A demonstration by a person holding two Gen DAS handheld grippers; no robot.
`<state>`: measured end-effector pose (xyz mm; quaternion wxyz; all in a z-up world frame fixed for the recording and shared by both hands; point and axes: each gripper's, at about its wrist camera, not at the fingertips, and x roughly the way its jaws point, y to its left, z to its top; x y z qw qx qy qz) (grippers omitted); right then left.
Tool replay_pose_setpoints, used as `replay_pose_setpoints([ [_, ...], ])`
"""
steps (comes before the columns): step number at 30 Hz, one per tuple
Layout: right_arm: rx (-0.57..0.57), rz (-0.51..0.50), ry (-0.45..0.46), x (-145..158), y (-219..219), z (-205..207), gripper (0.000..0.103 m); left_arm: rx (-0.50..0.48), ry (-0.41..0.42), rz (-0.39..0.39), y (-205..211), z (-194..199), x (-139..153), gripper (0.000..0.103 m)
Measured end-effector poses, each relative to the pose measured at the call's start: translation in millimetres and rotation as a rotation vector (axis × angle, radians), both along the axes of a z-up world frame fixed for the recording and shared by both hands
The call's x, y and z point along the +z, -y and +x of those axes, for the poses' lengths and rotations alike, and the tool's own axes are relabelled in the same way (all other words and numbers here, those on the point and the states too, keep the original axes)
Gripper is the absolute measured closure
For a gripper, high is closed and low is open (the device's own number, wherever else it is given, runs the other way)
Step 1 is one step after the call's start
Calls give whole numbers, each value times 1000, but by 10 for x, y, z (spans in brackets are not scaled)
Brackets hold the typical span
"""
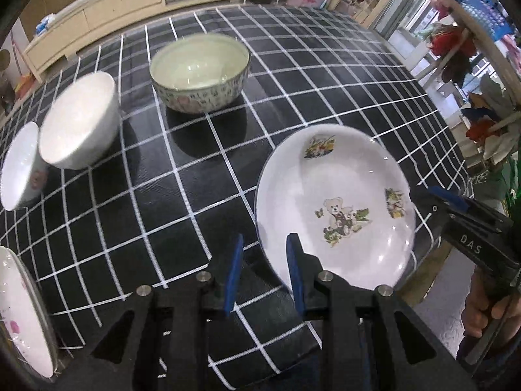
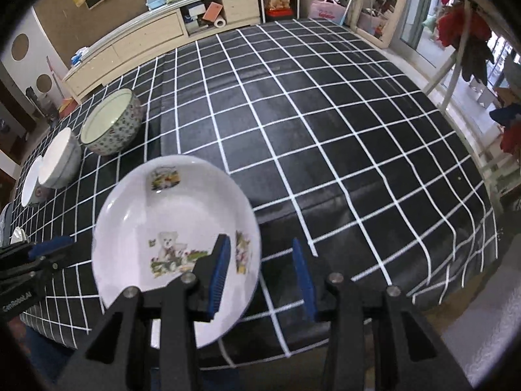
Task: Organize plates and bowls
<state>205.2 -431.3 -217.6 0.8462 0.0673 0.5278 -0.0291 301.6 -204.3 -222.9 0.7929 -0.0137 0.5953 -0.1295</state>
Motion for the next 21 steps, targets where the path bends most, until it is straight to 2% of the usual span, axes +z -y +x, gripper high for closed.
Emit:
replay_pose_setpoints([
  [4,5,-7,-17,-129,28,113,59,-16,0,28,72,40,-103,79],
  [7,12,-8,-35,-228,33,179,60,-20,-30,31,103,67,-196,86],
  [9,14,23,-32,-259,39,179,64,-16,-35,38,111,73,-241,90],
  [14,41,33,-17,-269,-46,151,82,-14,-11,34,100,24,-248,90],
  [21,68,2,-27,-265,-147,110,82,13,-14,25,-28,-26,-246,90],
])
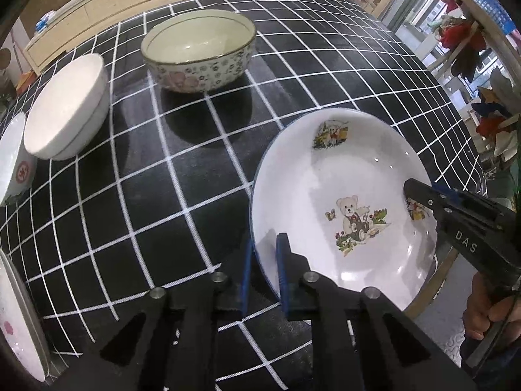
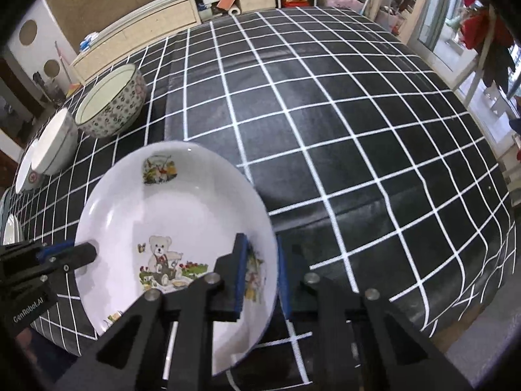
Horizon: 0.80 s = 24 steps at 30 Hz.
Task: Organize plates and bowls
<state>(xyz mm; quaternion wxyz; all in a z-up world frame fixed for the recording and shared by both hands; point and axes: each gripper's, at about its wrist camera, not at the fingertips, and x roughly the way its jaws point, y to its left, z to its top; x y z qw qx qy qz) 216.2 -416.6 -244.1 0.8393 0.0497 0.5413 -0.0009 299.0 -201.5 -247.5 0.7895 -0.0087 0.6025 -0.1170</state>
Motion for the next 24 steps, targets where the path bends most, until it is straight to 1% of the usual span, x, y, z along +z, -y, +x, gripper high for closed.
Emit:
replay_pose_setpoints([
  [3,17,-10,-11,9,-95,-10,82,13,-4,6,-107,-52,5,90],
  [7,52,-14,-25,9,-280,-42,82,41,-10,7,-370,-156,12,90],
  [19,166,-10,-38,-25,-1130,-187,82,171,-14,27,-1327,-548,1,91],
  [24,212,-17,-45,-46,-1505,-238,82,222,-16,21,-1747,-743,-9,91],
])
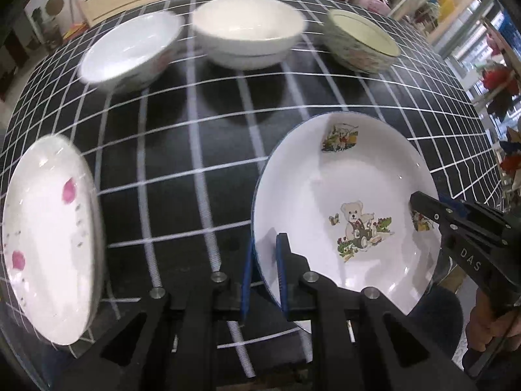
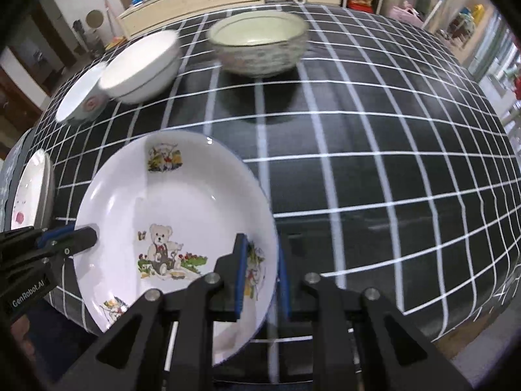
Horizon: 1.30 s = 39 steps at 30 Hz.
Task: Organize plates and bowls
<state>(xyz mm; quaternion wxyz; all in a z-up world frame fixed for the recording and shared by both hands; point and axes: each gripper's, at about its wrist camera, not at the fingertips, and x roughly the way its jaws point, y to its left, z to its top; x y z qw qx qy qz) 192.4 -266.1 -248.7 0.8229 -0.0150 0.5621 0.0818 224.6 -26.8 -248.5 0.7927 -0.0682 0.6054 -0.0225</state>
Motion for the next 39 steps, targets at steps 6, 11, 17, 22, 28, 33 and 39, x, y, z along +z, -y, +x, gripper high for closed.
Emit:
replay_pose_setpoints([
  [6,47,-9,10,-15,-404,-26,82,52,2,-12,-343,-184,0,91],
  [11,87,-21,7,-24,-672,-29,82,82,4,-28,-500,-266,-18,91],
  [17,89,-36,7,-45,-738,-50,80,76,10,-35,-488,-228,-64,90],
  [22,87,-52,5,-50,-787,-17,79,75,8,-35,-491,-234,-49,90],
  [28,33,-24,-21,-51,-770,12,80,57,-5,-22,-442,-238,-46,90],
  [33,24,-34,-9,49,-803,-41,80,59,-6,-38,-483,-265,40,90],
  [39,22,-9,9,290,-889,-41,80,64,16,-46,-635,-292,314,90],
])
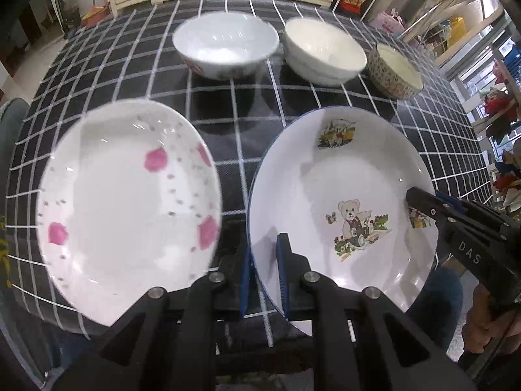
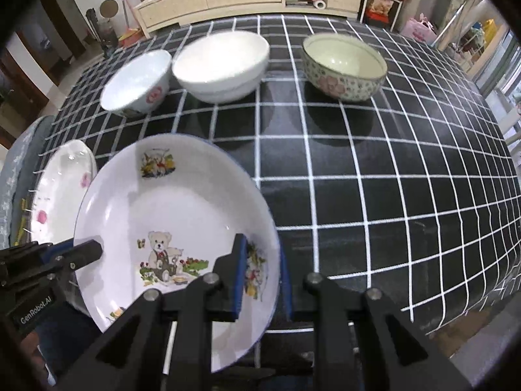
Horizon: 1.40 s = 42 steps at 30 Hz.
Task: Organize plates and bowls
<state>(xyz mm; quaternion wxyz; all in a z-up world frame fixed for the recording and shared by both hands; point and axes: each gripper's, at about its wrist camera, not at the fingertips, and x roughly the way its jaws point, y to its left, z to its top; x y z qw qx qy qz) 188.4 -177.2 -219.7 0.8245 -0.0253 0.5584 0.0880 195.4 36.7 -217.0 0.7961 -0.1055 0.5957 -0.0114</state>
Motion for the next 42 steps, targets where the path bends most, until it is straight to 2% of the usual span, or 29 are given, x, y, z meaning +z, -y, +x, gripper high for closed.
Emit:
replay_pose_setpoints([
  [5,21,26,12,190,-227,21,80,17,2,33,-217,-24,191,90],
  [12,88,23,14,231,-727,97,80,83,7,40,-700,-125,281,90],
  [26,211,-17,-30,15,-1610,134,80,172,-9,71,-1446,-344,176,90],
  [42,267,-64,-31,-113,-2063,216,80,214,-26,64,-1802,-370,42,90],
])
